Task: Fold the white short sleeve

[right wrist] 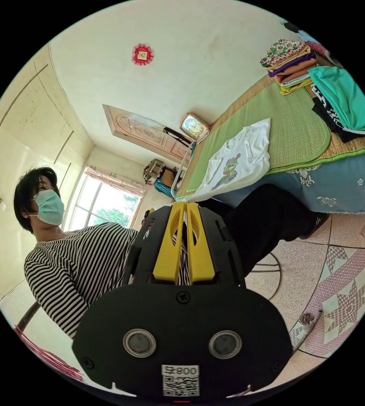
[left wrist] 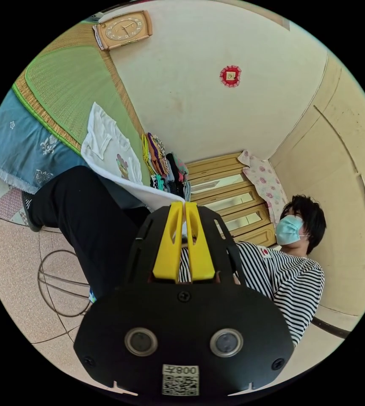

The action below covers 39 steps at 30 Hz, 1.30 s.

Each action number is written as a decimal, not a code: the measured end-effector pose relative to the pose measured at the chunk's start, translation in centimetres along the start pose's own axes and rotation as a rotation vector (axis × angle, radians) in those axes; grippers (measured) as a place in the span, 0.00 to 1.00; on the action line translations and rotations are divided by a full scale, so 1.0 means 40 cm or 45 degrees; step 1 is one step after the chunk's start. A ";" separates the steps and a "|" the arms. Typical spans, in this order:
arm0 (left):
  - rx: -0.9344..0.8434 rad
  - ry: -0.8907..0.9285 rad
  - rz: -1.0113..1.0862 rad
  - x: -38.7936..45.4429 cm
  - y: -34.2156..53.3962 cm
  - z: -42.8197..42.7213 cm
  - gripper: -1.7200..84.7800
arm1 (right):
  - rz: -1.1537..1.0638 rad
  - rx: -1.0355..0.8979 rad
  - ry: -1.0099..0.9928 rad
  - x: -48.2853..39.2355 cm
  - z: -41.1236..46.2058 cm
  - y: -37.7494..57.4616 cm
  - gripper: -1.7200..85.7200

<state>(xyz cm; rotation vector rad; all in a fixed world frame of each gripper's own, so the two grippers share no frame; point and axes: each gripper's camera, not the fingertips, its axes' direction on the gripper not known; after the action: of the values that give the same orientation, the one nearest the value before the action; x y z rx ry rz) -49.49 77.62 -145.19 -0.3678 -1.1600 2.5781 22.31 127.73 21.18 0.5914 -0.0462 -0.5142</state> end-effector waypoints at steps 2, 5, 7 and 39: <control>0.008 0.014 0.002 -0.010 -0.017 0.001 0.03 | 0.005 0.011 -0.007 0.018 0.000 -0.006 0.02; 0.008 0.018 0.009 -0.027 -0.055 0.005 0.03 | 0.002 0.013 0.006 0.044 0.006 -0.027 0.02; 0.010 0.015 0.018 -0.041 -0.095 0.009 0.03 | 0.000 0.015 0.005 0.062 0.008 -0.046 0.02; 0.133 -0.097 -0.284 -0.676 -0.903 0.201 0.03 | 0.337 -0.174 0.233 0.912 0.413 -0.759 0.02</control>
<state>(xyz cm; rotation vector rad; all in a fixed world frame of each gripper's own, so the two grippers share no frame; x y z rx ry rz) -21.58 85.23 -109.61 -0.1106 -1.0219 2.4622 37.42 80.24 14.68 0.4874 0.0831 -0.2032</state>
